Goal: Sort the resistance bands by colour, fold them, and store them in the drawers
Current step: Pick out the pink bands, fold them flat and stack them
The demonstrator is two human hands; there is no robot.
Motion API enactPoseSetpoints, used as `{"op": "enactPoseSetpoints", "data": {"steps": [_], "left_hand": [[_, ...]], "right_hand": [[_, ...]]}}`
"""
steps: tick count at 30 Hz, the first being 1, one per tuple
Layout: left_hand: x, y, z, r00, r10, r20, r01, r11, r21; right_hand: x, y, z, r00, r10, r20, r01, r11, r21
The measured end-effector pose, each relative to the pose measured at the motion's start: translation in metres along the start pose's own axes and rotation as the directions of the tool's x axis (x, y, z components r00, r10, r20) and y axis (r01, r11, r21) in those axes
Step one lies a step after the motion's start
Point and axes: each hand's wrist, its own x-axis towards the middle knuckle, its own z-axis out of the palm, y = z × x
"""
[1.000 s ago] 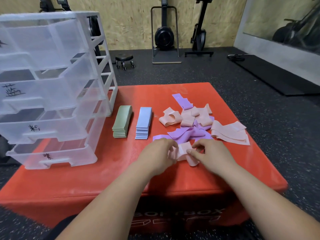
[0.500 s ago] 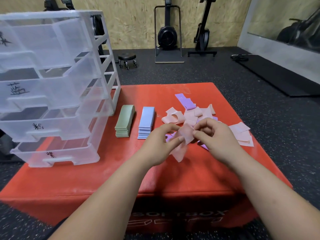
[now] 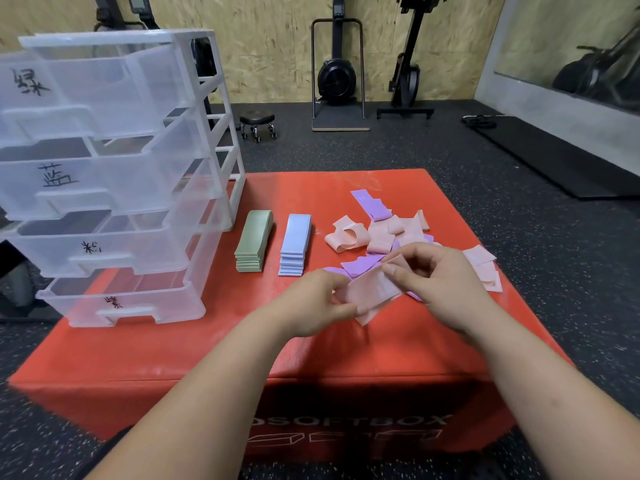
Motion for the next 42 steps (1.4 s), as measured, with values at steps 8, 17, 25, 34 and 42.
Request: {"op": "enactPoseSetpoints", "data": {"steps": [8,17,25,34,42], "left_hand": [[-0.029,-0.016,-0.031,0.998,-0.061,-0.032,0.064,0.988,0.137],[-0.057,-0.044,-0.044,0.987,-0.131,-0.094,0.136,0.990,0.045],[-0.064,-0.057,-0.020,0.934,-0.348,-0.086,0.357,0.926,0.127],[-0.059,-0.056,-0.014,0.911,-0.354,-0.213,0.402,0.880,0.253],[-0.051,-0.046,-0.014,0.946,-0.259,-0.196,0.325,0.738,0.592]], "right_hand": [[-0.007,0.020,-0.032,0.954,0.092,-0.286,-0.097,0.995,-0.003],[-0.033,0.055,-0.058,0.902,0.363,-0.232,-0.364,0.930,0.041],[-0.048,0.088,-0.048,0.908,0.395,-0.138,-0.416,0.813,-0.408],[-0.046,0.088,-0.051,0.922,0.339,-0.185,-0.385,0.766,-0.514],[-0.041,0.083,-0.051,0.950,0.294,-0.100,-0.275,0.646,-0.712]]}}
